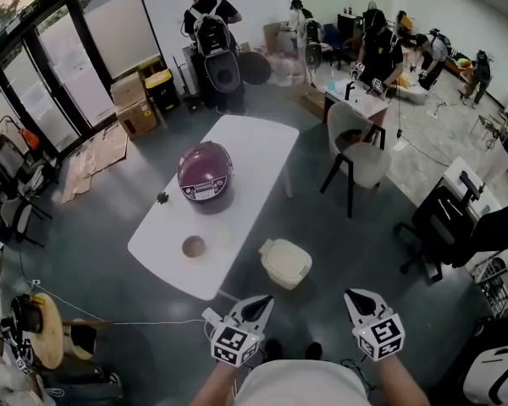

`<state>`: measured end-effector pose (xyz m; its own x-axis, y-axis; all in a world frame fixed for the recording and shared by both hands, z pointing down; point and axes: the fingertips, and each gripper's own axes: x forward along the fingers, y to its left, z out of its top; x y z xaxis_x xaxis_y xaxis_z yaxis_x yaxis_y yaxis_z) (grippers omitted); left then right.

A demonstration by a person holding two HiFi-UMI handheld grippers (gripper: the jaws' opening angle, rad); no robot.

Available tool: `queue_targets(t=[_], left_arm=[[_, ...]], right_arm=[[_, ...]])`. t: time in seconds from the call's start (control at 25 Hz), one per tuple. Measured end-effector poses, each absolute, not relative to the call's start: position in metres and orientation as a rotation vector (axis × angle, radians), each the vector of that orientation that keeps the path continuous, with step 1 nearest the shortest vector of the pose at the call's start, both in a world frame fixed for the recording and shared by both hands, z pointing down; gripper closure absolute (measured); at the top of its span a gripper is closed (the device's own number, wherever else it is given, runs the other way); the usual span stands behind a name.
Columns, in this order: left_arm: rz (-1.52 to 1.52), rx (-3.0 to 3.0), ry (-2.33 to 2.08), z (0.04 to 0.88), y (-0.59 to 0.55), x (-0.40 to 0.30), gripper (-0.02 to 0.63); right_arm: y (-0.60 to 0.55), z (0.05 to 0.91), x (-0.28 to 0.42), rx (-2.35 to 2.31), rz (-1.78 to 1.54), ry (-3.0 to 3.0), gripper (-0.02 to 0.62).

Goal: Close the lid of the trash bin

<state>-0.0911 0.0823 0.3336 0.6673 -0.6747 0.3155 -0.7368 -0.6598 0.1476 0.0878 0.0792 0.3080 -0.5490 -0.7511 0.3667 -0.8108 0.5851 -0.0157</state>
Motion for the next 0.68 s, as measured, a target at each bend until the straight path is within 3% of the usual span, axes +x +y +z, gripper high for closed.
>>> queue_targets(t=[0.68], left_arm=[[0.295, 2.593, -1.175, 0.328, 0.084, -0.107, 0.592]], right_arm=[[0.086, 0.301, 0.076, 1.241, 0.224, -2.512, 0.583]])
